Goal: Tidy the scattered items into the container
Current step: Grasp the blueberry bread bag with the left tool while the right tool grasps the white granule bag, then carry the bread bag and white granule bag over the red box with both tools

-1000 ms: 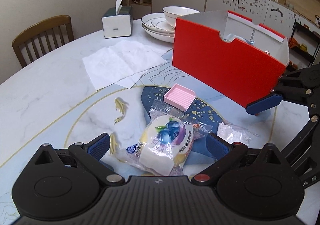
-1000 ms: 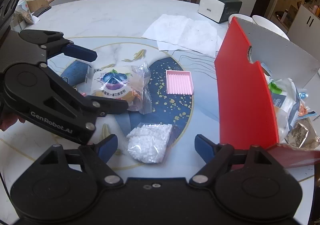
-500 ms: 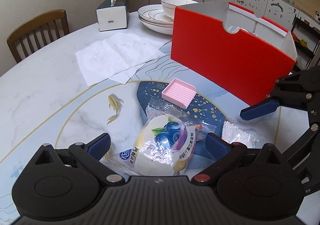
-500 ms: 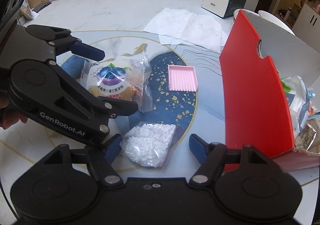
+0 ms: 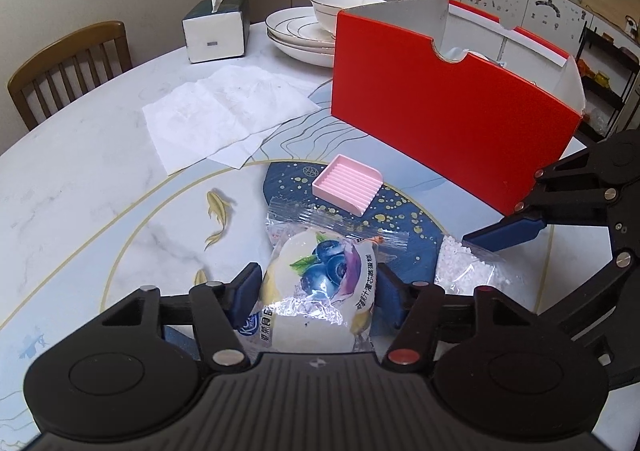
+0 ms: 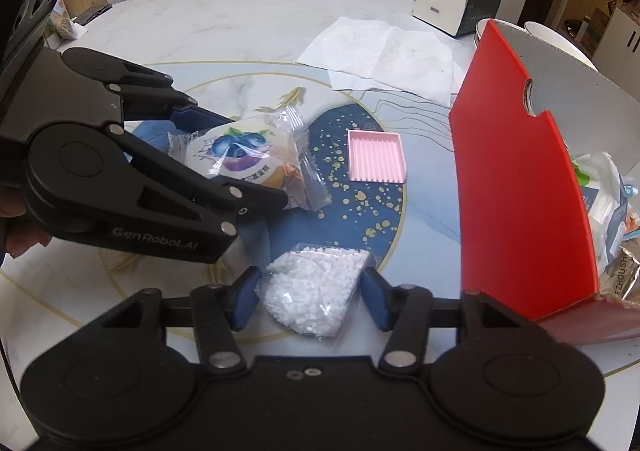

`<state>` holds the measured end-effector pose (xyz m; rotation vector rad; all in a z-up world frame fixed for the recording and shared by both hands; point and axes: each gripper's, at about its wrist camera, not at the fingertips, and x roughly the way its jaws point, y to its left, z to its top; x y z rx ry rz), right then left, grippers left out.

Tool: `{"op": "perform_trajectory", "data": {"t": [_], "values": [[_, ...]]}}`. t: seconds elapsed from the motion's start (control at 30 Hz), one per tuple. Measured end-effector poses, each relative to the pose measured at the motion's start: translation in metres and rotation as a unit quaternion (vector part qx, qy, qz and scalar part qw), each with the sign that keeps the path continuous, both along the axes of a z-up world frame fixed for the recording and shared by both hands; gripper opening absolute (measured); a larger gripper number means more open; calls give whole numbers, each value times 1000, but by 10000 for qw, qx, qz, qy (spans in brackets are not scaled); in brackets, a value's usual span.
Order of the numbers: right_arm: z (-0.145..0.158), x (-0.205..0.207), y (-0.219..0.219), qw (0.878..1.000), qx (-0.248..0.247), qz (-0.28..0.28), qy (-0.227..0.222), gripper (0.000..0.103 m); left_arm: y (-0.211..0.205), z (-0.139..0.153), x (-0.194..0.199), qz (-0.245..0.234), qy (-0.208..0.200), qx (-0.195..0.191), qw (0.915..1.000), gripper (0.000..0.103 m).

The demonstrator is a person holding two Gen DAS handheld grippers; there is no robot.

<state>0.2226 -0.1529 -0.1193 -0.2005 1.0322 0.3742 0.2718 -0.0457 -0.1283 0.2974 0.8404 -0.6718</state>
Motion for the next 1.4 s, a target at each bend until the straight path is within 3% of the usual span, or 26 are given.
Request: {"op": "perform_trajectory", "data": {"t": [0.33, 0.9, 1.4], "values": [[6, -5, -7, 9999, -6, -103, -16, 41, -3, 6, -7, 72, 1, 71, 9999, 53], [51, -27, -28, 9993, 228, -78, -292, 40, 7, 43, -34, 554, 5, -172, 9983, 52], [100, -40, -59, 9971, 439, -44, -626, 39, -9, 88, -67, 720, -83, -391, 9966, 52]]}}
